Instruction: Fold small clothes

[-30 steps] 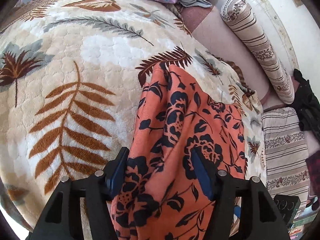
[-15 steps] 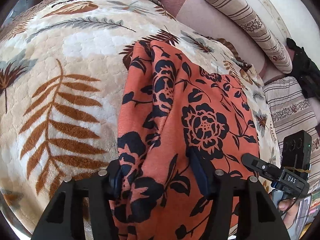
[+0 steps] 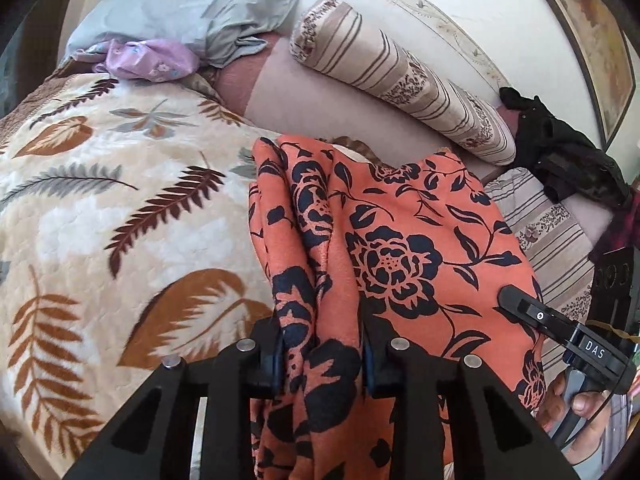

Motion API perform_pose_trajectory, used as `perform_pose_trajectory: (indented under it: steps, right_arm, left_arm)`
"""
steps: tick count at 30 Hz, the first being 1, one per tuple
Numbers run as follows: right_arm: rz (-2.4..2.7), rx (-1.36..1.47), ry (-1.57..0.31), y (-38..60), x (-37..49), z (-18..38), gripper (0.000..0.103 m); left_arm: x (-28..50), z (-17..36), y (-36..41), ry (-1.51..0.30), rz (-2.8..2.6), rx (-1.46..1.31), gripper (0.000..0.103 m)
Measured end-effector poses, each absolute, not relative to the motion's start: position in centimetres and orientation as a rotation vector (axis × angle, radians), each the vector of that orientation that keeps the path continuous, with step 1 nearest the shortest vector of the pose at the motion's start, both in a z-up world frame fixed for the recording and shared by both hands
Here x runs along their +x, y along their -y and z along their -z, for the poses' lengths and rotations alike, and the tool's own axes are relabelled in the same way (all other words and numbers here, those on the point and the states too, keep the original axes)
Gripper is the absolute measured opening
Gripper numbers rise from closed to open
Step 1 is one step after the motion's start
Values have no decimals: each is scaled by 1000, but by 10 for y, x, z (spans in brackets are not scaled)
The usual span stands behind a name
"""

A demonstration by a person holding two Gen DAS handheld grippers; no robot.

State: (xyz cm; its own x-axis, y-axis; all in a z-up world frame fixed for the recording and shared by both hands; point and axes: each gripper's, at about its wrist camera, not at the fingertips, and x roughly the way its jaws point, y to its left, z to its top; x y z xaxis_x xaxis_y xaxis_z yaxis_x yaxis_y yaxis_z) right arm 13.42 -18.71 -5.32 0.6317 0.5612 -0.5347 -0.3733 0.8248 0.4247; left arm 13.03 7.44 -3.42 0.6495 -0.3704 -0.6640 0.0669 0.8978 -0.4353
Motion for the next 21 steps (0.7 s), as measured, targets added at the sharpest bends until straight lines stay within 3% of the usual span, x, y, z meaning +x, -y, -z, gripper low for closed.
perform_pose_trajectory:
  steps: [1, 2, 3, 4, 6, 8, 15, 17, 19, 21]
  right_arm:
    - [-513, 328, -733, 201, 144, 63, 47]
    - [-469, 367, -775, 213, 154, 79, 61]
    - [-418, 403, -820, 224, 163, 96, 76]
    - [-352, 436, -862, 238, 169, 116, 77]
    - [-250, 514, -938, 262, 168, 151, 77]
    - [-235, 564, -909, 274, 153, 162, 77]
    - [-391, 494, -686, 249, 125, 111, 78]
    - [-461, 462, -676, 227, 134, 110, 88]
    - [-459, 441, -782, 214, 155, 138, 89]
    - [-398, 494, -910, 214, 166, 169, 88]
  left_arm:
    - [142, 42, -63, -861, 257, -383, 48]
    - [153, 55, -51, -914, 245, -359, 73]
    - [163, 71, -42, -971, 222, -339, 82]
    - [166, 90, -36, -1033, 206, -319, 85]
    - [168, 119, -30, -1137, 189, -268, 85]
    - [154, 125, -38, -1104, 179, -287, 85]
    - [127, 98, -48, -964, 171, -289, 85]
    - [135, 107, -39, -1000, 165, -236, 85]
    - [142, 129, -32, -1097, 134, -187, 85]
    - [134, 128, -36, -1075, 125, -233, 85]
